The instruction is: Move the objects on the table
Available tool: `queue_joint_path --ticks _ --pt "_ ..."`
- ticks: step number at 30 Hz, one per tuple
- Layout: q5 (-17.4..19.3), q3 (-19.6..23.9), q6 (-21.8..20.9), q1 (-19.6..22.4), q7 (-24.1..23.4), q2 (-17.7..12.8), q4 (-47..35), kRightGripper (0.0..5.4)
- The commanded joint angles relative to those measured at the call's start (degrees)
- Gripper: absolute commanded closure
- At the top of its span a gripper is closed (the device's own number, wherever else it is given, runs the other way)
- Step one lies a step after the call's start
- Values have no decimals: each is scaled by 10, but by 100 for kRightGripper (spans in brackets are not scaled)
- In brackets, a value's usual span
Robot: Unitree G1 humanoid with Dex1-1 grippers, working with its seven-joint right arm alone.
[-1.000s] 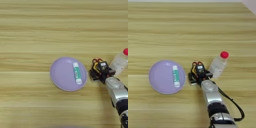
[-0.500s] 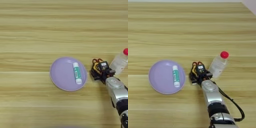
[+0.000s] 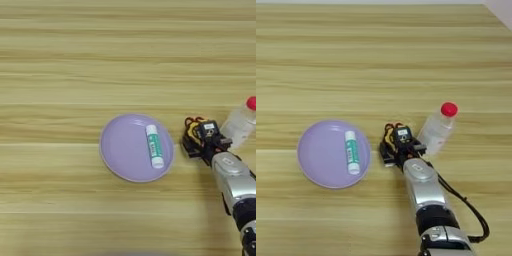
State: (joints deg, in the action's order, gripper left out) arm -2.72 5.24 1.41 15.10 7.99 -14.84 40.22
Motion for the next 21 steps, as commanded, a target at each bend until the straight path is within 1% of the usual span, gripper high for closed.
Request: queue_joint_path --ticks 1,4,6,10,14,21 --pt "6 8 -28 31 -4 -14 -42 126" --pt "8 9 -30 28 -4 -14 -52 126" --pt "9 7 -24 19 -2 -12 -81 126" --pt "16 0 6 -11 7 0 -181 126" --pt "18 -15 43 -32 16 16 -262 126" --pt "13 -46 83 -55 32 35 -339 126"
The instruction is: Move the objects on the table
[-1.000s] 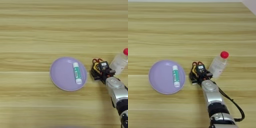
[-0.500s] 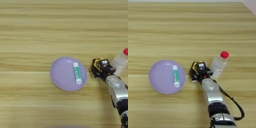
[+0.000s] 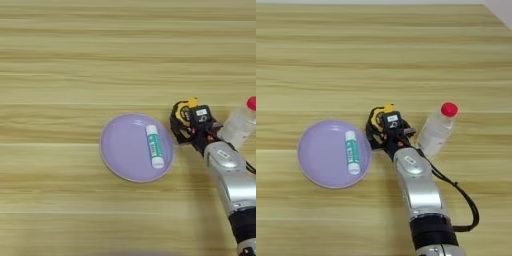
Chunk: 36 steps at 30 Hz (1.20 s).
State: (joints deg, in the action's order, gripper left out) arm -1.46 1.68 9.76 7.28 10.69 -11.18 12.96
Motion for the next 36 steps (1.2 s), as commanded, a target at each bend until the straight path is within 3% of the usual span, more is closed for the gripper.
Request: queue_joint_path --ticks 1,9,17,25,36 --pt "-1 -20 4 19 10 2 -78 126" --pt "-11 -88 25 -13 44 20 -138 126" --pt "-30 -144 21 -36 70 25 -147 126" --pt "-46 -174 9 -28 74 34 -103 126" --pt "-60 -184 -6 -1 76 44 -35 126"
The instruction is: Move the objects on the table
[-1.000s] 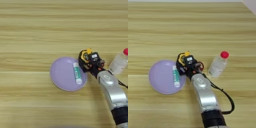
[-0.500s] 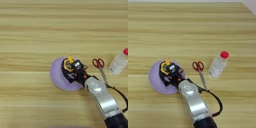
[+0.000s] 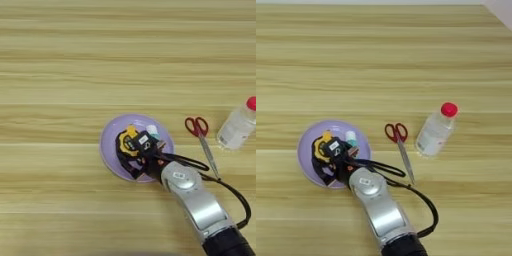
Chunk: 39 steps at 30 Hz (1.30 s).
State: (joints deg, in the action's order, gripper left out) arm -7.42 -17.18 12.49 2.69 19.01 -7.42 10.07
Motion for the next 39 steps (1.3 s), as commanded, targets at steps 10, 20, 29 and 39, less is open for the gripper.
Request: queue_joint_path --ticks 10,20,29,39 --pt "-9 -1 -45 65 -5 14 31 126" --pt "-14 3 -53 83 -5 18 71 126" --pt "-18 7 -67 101 -9 22 117 126" --pt "-18 11 -83 111 -9 22 151 66"
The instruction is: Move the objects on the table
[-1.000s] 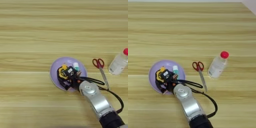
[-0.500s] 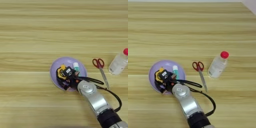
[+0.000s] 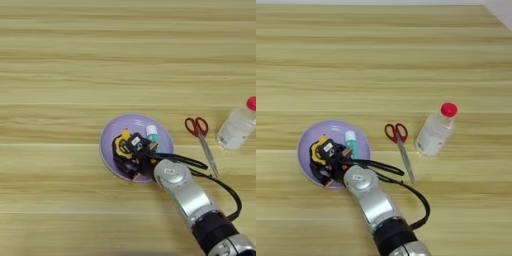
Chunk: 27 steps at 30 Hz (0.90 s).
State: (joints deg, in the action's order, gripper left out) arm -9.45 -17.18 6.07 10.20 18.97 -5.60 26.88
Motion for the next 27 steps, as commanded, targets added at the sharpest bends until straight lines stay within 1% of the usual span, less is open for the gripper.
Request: queue_joint_path --ticks 1,3,5,7,11,16,21,27 --pt "3 12 -20 36 -9 4 -16 58" --pt "2 13 -21 36 -9 5 -14 42" --pt "2 14 -21 36 -9 5 -12 14" --pt "2 15 -21 37 -9 5 -12 4" --pt "5 19 -22 36 -8 4 -19 4" --pt "11 30 -18 29 -7 0 -47 4" --pt "13 36 -17 9 -2 -9 -107 4" --pt "24 49 -5 -2 2 -10 -160 4"
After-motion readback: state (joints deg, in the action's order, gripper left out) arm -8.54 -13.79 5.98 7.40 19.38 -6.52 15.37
